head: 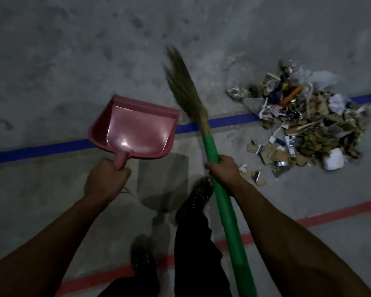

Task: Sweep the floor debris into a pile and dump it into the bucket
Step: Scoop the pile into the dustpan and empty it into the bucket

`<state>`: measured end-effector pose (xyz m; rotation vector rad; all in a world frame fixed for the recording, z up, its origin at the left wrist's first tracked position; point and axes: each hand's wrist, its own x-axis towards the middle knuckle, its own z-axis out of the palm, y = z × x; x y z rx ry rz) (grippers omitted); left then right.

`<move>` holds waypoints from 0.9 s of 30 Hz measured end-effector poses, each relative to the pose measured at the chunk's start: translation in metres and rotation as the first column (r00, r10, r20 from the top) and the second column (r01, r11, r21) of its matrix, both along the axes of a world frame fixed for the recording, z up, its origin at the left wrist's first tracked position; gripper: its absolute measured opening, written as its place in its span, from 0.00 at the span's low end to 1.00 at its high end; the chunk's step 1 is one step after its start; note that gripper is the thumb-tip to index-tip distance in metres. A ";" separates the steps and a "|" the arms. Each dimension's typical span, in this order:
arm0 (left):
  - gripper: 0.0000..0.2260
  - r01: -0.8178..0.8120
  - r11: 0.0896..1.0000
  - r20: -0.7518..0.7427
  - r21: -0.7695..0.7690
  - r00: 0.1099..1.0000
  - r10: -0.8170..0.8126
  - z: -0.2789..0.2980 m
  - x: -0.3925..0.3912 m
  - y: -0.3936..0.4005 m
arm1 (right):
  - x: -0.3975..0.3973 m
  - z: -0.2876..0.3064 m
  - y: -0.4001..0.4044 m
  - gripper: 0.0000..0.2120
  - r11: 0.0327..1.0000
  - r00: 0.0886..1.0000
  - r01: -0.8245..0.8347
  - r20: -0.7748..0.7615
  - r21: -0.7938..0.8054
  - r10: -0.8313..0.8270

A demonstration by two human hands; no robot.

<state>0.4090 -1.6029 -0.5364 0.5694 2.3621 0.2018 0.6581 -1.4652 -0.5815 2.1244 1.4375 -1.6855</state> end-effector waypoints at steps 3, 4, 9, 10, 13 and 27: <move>0.11 0.065 0.998 -0.007 0.011 0.998 -0.065 -0.010 0.018 0.050 | 0.037 -0.014 0.043 0.13 0.987 0.988 0.157 0.000 -0.024 -0.157; 0.11 0.089 0.996 0.001 0.017 0.996 -0.089 -0.014 0.024 0.067 | 0.051 -0.018 0.055 0.13 0.973 0.973 0.229 -0.005 -0.034 -0.230; 0.13 0.197 0.980 0.030 0.040 0.980 -0.198 -0.021 0.055 0.147 | 0.114 -0.016 0.101 0.12 0.878 0.878 0.477 -0.008 -0.046 -0.478; 0.12 0.217 0.975 0.031 0.043 0.975 -0.218 -0.020 0.061 0.162 | 0.125 -0.013 0.106 0.12 0.867 0.867 0.497 -0.007 -0.040 -0.497; 0.12 0.276 0.960 0.021 0.052 0.961 -0.277 -0.014 0.076 0.206 | 0.150 0.006 0.115 0.12 0.855 0.855 0.519 0.001 0.002 -0.519; 0.11 0.534 0.842 0.096 0.074 0.837 -0.539 -0.011 0.070 0.387 | 0.114 0.080 0.146 0.04 0.660 0.664 0.746 -0.164 0.082 -0.730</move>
